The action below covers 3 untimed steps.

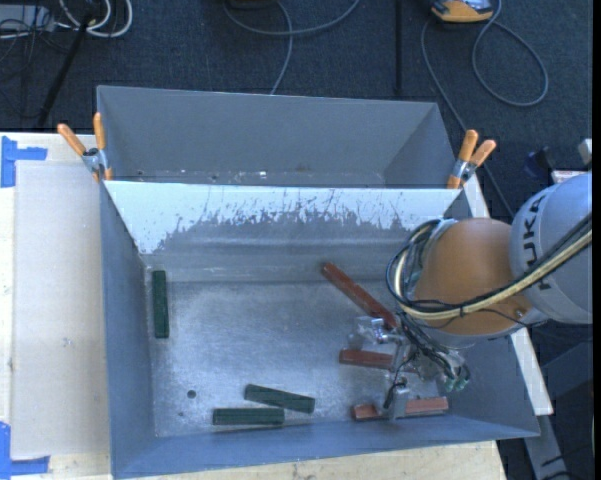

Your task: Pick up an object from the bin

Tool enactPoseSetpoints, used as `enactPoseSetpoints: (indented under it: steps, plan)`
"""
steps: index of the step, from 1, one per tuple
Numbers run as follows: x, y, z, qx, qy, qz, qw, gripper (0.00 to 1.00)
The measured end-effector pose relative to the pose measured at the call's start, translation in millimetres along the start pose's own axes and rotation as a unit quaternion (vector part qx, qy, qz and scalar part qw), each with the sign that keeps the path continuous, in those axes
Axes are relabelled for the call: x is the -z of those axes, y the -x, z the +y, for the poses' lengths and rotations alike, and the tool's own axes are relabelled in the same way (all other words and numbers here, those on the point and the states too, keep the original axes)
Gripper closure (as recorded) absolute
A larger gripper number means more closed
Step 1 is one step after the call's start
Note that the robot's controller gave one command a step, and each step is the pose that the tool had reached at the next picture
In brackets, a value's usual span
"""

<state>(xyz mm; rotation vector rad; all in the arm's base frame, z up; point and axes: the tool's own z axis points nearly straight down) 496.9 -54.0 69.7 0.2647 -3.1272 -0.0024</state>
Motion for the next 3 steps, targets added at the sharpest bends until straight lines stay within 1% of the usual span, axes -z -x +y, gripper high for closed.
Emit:
enactPoseSetpoints:
  steps: [1,2,3]
  plan:
    - [0.3,2.1,-1.2,-0.001,-0.001,-0.0016,1.0,1.0]
    - [86.6,35.1,-10.0,-0.012,-0.002,-0.0065,0.9999,1.0]
    - [159.1,44.9,-10.0,-0.021,-0.002,-0.006,0.9998,1.0]
